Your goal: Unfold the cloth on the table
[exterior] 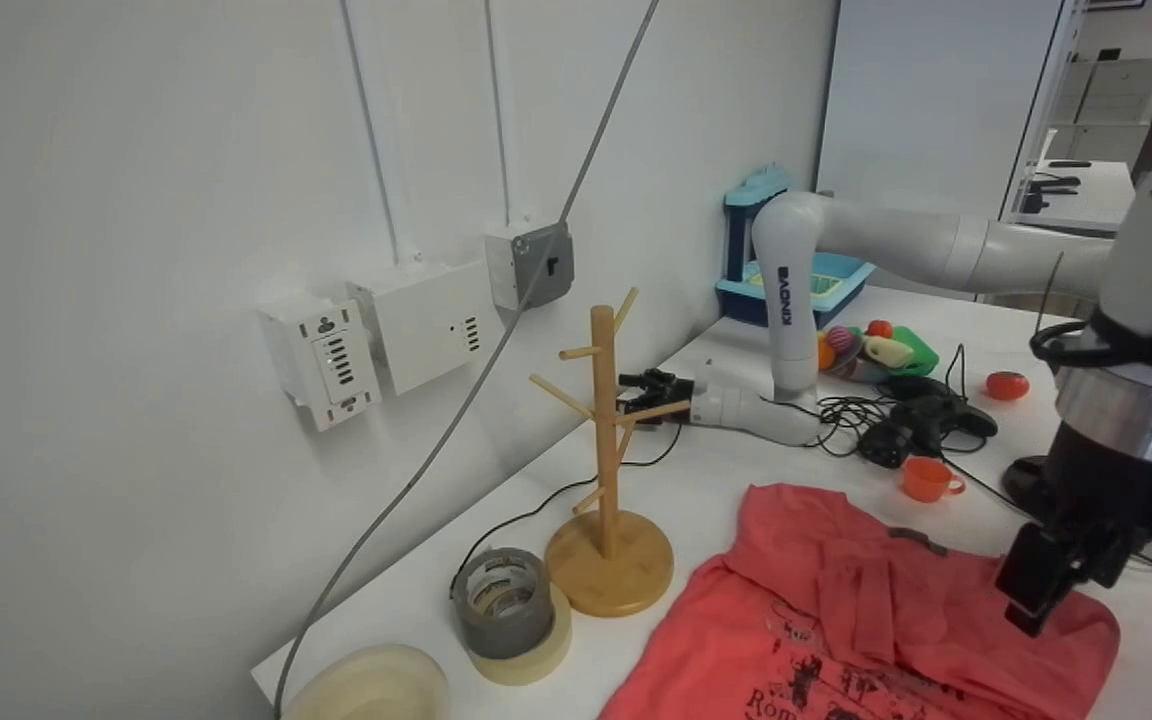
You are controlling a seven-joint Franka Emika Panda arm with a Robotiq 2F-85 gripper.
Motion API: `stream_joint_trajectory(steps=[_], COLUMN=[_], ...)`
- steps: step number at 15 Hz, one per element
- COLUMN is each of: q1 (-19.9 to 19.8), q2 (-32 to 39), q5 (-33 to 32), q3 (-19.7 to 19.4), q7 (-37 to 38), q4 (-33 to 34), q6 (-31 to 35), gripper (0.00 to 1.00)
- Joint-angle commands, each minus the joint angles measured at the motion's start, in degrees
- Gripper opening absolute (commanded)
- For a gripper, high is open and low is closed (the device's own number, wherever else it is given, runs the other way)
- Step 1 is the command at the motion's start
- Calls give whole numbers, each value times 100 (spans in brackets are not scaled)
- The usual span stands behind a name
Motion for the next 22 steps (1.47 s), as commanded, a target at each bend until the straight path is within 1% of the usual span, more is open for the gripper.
stream_joint_trajectory(steps=[1, 5, 6, 8, 10, 11, 14, 15, 16, 19, 22], q1=[-254, -121, -81, -48, -19, -36, -39, -51, -148, -147, -147], q2=[-1118, -1838, -1728, -1949, -2282, -2221, -2623, -2628, -2275, -2456, -2474], q5=[324, 876, 1007, 1140, 1284, 1308, 1387, 1391, 1245, 1268, 1269], q3=[377, 644, 690, 787, 813, 815, 794, 791, 913, 910, 910], q7=[-542, -1007, -1109, -1223, -1347, -1381, -1436, -1413, -1245, -1246, -1246], q4=[-833, -1139, -811, -808, -1015, -794, -958, -808, -792, -777, -777], q6=[233, 223, 62, 43, 93, 4, -34, -222, 58, -86, -94], gripper=[100, 100, 100, 100, 100, 100, 100, 100, 100, 100, 100])
